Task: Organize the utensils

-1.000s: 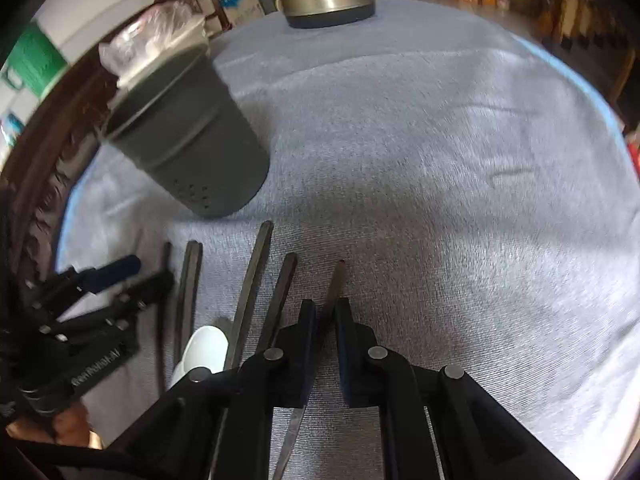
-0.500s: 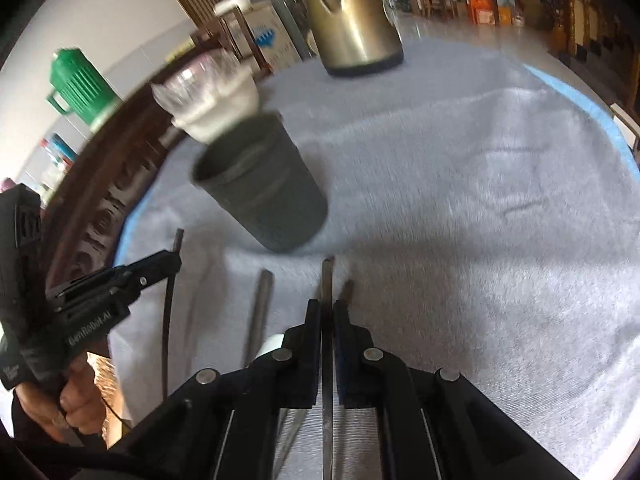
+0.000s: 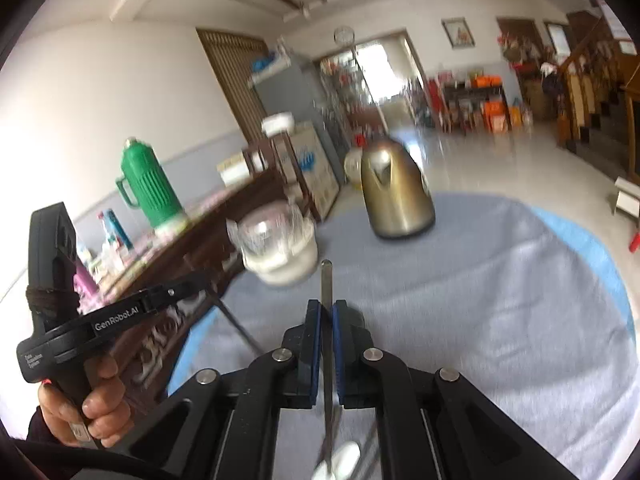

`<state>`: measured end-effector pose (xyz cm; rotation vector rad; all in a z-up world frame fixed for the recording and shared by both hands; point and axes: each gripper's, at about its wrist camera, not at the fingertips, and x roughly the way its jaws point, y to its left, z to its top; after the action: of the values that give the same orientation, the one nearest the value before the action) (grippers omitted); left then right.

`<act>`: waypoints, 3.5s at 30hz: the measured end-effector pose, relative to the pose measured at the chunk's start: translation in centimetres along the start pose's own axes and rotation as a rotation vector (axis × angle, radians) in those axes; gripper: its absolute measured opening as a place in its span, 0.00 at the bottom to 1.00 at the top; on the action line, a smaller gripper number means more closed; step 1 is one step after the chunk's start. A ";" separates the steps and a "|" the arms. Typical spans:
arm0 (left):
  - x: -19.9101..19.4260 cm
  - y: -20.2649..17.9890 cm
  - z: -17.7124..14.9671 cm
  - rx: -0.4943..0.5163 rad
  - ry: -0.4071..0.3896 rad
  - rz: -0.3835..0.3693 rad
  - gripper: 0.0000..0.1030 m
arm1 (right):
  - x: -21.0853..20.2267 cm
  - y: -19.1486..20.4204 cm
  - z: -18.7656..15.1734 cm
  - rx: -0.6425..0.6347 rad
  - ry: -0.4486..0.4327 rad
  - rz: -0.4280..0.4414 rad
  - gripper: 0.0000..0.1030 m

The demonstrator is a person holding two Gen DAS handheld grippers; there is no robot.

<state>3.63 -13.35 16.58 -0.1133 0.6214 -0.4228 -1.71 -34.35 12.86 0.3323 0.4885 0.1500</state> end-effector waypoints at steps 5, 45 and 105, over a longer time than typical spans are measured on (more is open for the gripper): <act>-0.2 0.2 2.4 -0.008 -0.045 -0.006 0.06 | -0.9 1.4 3.4 0.011 -0.107 0.012 0.06; 5.5 4.8 -12.8 0.035 0.300 0.074 0.53 | 2.1 -8.0 -9.9 0.230 0.281 -0.055 0.36; 14.2 5.7 -12.7 -0.024 0.406 0.035 0.12 | 13.6 -3.4 -12.1 0.146 0.550 -0.291 0.44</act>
<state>8.58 -13.79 -2.64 -0.0390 1.0272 -0.4070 4.54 -31.19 -4.34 0.3583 1.0885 -0.0836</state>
